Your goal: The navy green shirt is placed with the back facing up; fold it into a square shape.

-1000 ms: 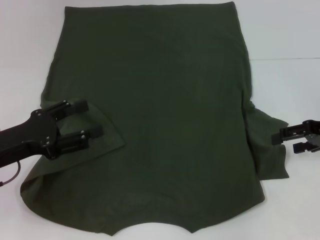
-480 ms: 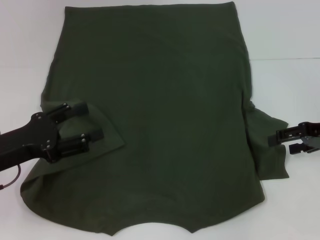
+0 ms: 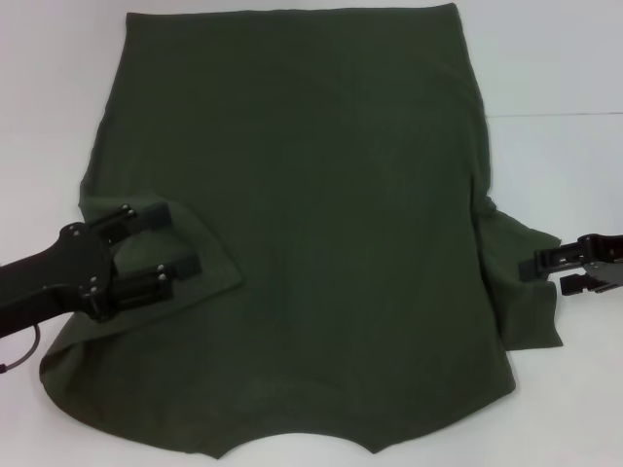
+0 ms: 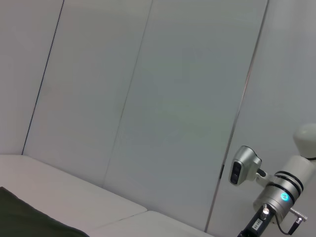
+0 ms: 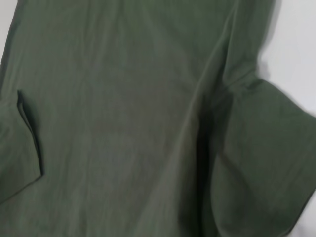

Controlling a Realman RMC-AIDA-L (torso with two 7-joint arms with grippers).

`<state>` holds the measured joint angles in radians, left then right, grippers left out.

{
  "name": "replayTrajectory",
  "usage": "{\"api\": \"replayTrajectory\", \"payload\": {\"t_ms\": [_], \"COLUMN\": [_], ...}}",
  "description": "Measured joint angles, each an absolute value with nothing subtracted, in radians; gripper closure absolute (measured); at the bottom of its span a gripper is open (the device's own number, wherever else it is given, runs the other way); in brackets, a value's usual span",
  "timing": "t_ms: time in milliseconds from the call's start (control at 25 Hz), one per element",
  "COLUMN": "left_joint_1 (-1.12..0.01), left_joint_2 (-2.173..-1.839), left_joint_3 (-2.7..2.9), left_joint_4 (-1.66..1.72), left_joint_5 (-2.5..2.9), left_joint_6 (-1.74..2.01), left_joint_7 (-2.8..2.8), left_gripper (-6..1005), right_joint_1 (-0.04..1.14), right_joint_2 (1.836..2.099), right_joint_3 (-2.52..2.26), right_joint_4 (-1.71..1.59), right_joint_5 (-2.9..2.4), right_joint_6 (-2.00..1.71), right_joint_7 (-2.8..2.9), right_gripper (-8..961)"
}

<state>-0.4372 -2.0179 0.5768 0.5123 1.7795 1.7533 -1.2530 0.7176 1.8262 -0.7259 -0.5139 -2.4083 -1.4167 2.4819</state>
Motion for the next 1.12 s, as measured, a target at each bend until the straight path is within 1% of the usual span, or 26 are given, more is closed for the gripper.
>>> {"api": "replayTrajectory", "payload": {"t_ms": [1120], "left_joint_1": [-0.439], "left_joint_2": [-2.020], "left_joint_3": [0.572], "left_joint_4": [0.515], "left_joint_5": [1.779], "left_joint_6": [1.753], "left_joint_7": [-1.250], "left_gripper": [107], "right_joint_1": [0.733], "right_joint_2": [1.840], "right_joint_3": [-0.735], "right_joint_4": [-0.451], "right_joint_5": [-2.415], "right_joint_6": [-1.363], "right_joint_7": [2.479], "right_gripper": [121]}}
